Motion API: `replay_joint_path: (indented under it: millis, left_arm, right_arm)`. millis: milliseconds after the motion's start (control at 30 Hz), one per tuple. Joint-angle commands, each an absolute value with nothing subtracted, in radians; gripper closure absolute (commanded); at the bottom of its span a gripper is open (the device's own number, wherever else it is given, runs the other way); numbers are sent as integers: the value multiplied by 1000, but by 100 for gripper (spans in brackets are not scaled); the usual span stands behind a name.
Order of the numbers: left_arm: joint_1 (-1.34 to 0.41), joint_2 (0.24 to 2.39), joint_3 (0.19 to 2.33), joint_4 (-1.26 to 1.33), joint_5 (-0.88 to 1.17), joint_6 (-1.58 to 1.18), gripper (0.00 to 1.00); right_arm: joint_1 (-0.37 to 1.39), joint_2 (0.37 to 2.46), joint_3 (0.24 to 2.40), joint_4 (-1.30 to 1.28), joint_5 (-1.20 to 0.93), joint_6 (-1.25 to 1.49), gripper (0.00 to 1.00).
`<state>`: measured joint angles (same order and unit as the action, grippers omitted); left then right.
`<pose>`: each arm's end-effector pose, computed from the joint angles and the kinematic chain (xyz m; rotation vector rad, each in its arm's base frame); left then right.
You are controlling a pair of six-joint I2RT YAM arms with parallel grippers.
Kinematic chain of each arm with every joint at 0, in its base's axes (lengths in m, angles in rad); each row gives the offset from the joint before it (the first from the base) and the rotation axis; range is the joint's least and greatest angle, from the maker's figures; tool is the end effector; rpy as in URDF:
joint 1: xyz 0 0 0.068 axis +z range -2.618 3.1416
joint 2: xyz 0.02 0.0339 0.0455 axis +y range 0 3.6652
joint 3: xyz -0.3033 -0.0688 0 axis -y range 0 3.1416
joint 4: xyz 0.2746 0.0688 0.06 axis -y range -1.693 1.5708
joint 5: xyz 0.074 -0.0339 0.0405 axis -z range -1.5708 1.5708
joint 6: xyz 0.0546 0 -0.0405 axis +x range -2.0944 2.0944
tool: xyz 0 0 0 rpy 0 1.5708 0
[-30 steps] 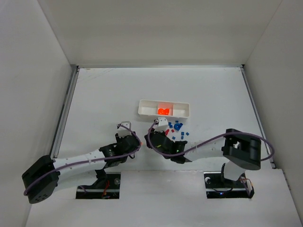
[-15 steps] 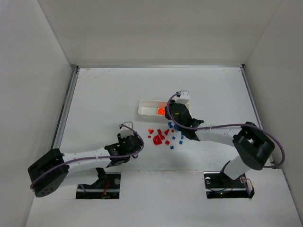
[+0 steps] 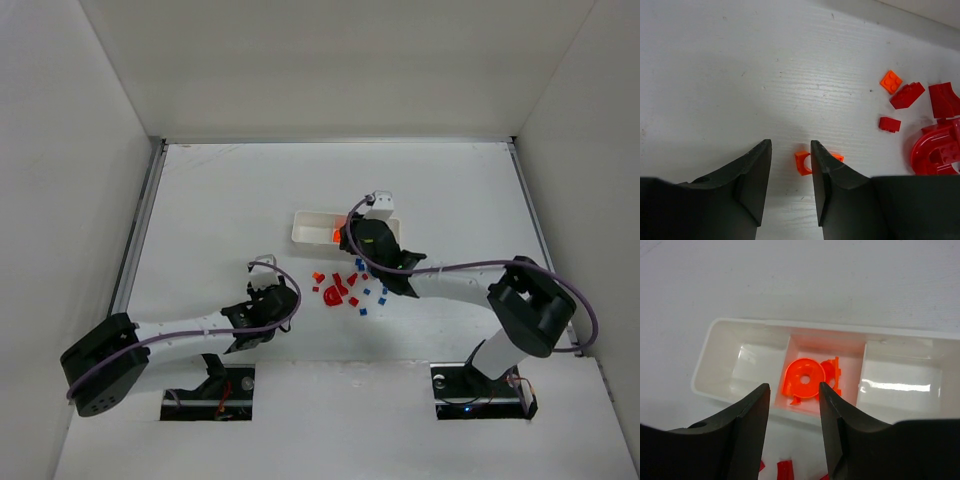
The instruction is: Sort the legos into containers by color
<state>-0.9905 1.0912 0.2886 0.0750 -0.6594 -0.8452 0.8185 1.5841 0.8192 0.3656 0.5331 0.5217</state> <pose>0.1384 -0.1502 0.1489 -0.1703 2.1337 -0.3138 0.2766 0.2550 0.2229 0.0594 1.9293 0.3761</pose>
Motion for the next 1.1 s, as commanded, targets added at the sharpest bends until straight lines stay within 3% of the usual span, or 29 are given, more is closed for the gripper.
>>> replay_joint_path:
  millis: [0, 267, 400, 667, 867, 1067]
  left_arm:
    - [-989, 1121, 281, 110, -696, -896, 67]
    - [-1005, 1138, 291, 98, -696, -896, 87]
    - [-1009, 1085, 304, 97, -699, -861, 92]
    - [-989, 1043, 446, 144, -683, -753, 92]
    - [-973, 1231, 673, 279, -627, -618, 92]
    - [-917, 1480, 863, 383, -529, -568, 91]
  right_arm:
    - [887, 1531, 810, 388, 575, 509, 51]
    - [950, 1474, 769, 388, 617, 511, 51]
    - [976, 1398, 698, 388, 637, 520, 50]
    - [1004, 1237, 487, 387, 663, 633, 54]
    - [1007, 1076, 388, 267, 672, 725, 74]
    - [1012, 945, 342, 173, 692, 773, 76]
